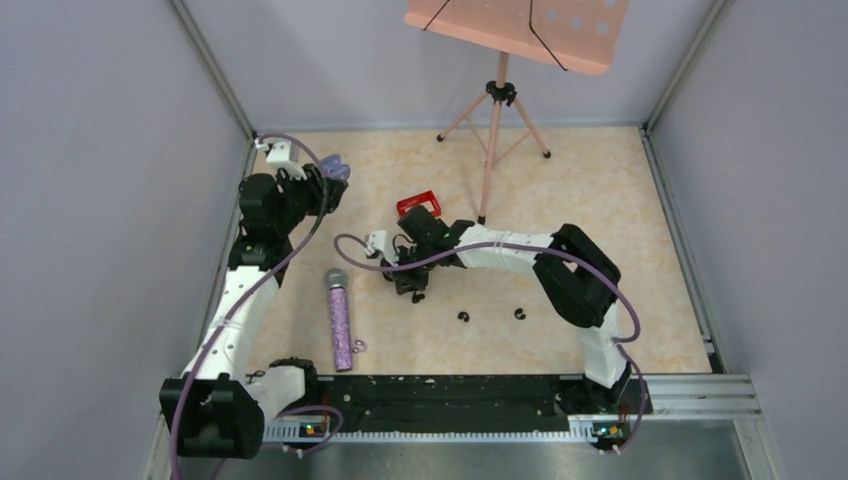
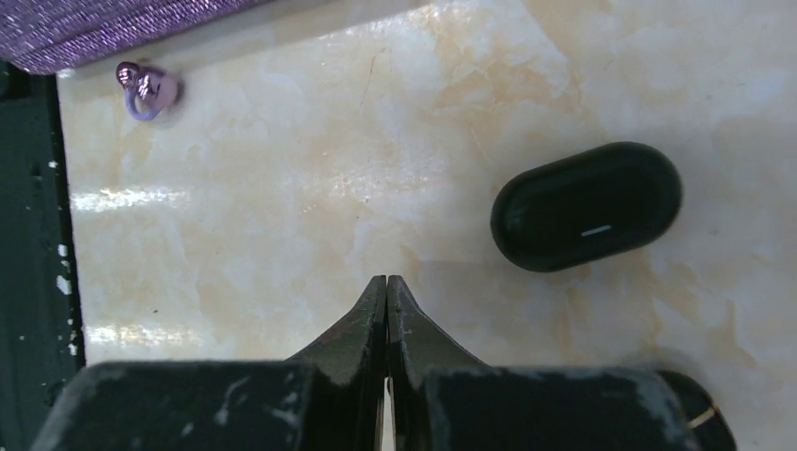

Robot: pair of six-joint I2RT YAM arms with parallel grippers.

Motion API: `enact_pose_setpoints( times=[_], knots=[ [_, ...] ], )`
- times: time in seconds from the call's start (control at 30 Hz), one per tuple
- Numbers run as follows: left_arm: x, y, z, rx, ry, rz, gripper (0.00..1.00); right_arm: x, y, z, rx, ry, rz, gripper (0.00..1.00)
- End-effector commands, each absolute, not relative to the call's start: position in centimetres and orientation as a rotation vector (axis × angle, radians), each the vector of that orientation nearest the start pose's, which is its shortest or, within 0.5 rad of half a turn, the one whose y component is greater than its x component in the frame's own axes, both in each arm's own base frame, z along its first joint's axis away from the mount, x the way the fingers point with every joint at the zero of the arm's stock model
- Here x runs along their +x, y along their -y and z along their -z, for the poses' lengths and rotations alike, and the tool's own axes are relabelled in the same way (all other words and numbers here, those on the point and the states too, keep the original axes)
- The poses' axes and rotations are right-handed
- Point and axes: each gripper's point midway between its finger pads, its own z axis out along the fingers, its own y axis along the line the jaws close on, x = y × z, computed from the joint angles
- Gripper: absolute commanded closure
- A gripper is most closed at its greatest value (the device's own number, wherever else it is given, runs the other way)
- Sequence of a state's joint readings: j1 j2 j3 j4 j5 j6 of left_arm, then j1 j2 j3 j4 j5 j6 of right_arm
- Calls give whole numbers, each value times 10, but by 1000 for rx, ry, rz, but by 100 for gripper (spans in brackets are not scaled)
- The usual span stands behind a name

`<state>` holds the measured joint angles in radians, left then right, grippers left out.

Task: Insert the wireless bluetooth earbuds into the charging case

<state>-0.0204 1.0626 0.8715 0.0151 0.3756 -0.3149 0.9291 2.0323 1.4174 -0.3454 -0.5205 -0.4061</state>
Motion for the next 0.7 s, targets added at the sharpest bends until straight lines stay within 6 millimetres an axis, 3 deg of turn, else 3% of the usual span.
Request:
enact_pose_setpoints(
  times=[0.0, 0.23, 0.4, 0.57, 0.67],
  knots=[
    [372, 86, -294, 58, -1698, 582, 100, 241, -425, -113, -1599, -1787, -904, 100],
    [378, 86, -297, 91, -1703, 566, 100, 228, -413, -134, -1669, -1586, -978, 98],
    [375, 83, -297, 104, -1717, 538, 100, 203, -432, -142, -1682, -1393, -1010, 96],
    [366, 72, -279, 30, -1802, 495, 100, 138, -461, -105, -1874, -1280, -977, 98],
    [356, 68, -283, 13, -1802, 476, 100, 111, -472, -80, -1964, -1300, -934, 97]
  ],
)
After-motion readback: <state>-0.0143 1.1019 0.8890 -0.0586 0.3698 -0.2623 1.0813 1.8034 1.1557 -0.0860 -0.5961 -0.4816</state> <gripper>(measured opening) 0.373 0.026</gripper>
